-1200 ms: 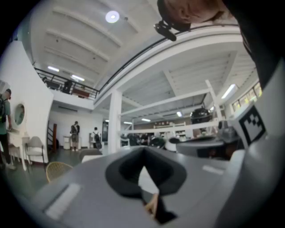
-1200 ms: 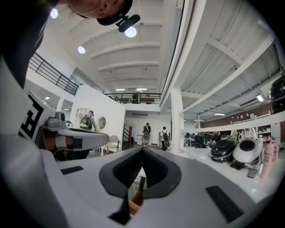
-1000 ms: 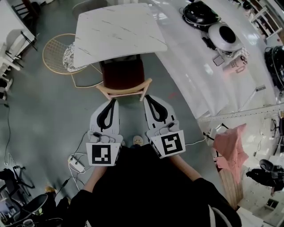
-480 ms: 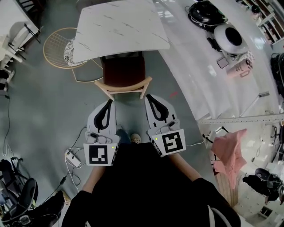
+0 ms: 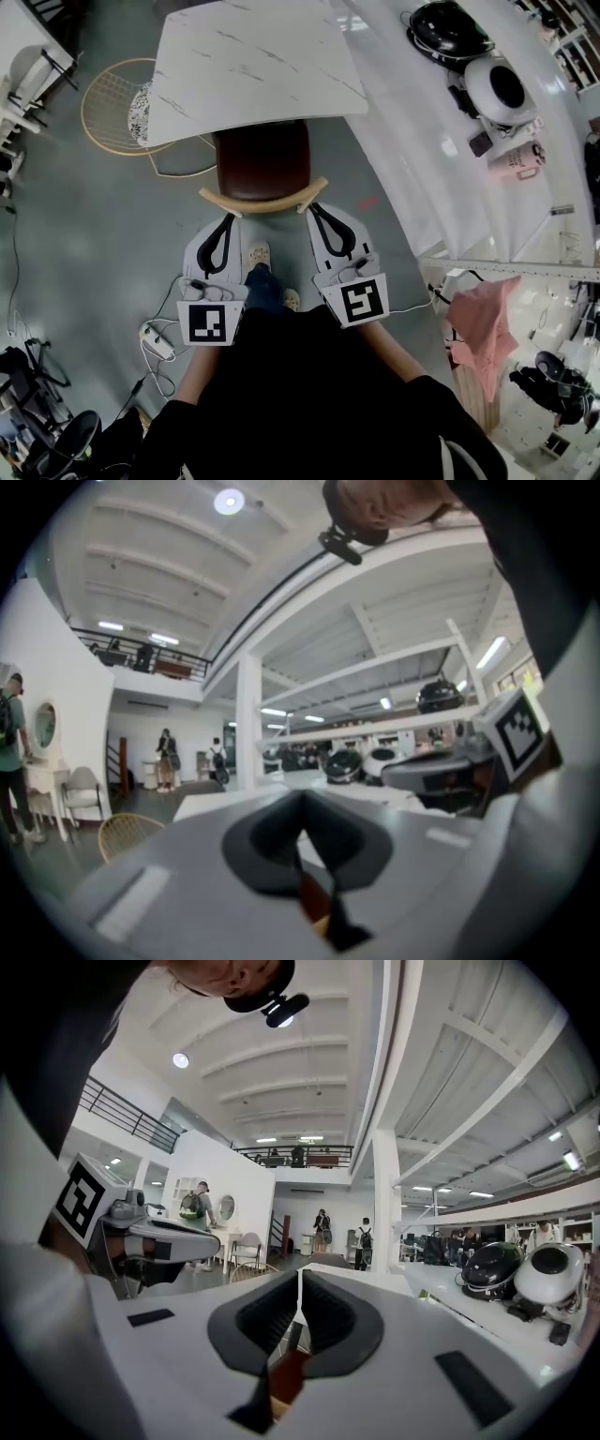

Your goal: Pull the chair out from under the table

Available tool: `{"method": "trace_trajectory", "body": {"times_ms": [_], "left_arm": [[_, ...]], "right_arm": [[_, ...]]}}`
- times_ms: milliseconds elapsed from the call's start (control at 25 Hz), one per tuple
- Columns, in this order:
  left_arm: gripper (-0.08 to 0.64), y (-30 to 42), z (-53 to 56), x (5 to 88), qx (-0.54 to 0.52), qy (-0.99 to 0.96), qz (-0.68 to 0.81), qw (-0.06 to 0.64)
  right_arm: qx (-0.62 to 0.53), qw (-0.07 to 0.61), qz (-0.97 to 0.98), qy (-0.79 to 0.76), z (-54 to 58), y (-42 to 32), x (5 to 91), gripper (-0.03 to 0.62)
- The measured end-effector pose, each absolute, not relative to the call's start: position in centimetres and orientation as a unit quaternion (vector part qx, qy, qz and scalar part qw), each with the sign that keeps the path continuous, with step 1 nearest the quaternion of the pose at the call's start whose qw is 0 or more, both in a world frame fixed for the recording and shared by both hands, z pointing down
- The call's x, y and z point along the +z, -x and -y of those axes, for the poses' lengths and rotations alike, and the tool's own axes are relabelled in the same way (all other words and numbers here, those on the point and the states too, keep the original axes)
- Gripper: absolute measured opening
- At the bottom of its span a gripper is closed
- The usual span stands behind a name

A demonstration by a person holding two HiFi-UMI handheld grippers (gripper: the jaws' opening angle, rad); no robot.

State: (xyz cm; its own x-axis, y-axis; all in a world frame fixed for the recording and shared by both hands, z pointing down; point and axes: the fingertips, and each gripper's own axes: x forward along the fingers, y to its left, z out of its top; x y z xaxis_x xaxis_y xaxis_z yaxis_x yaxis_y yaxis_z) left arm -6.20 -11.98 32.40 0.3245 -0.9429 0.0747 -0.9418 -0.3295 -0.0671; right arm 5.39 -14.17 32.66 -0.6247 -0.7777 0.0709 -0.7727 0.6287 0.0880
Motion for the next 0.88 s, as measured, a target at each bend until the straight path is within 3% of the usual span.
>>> {"method": "trace_trajectory", "body": {"times_ms": [440,880], "left_arm": [[0.006,9.0,21.4,39.7,-0.141,0.854,-0.499,0.039],[0.008,11.5,24.0,49.3,-0.211,0.869,-0.444,-0.052]], "right_arm": [[-0.021,0.124,0.897,-0.423,22.9,-2.0,39.9,0.023],[0.043,0.249,0.886,-0.390,24.6,-1.1,49.4,0.023]]}}
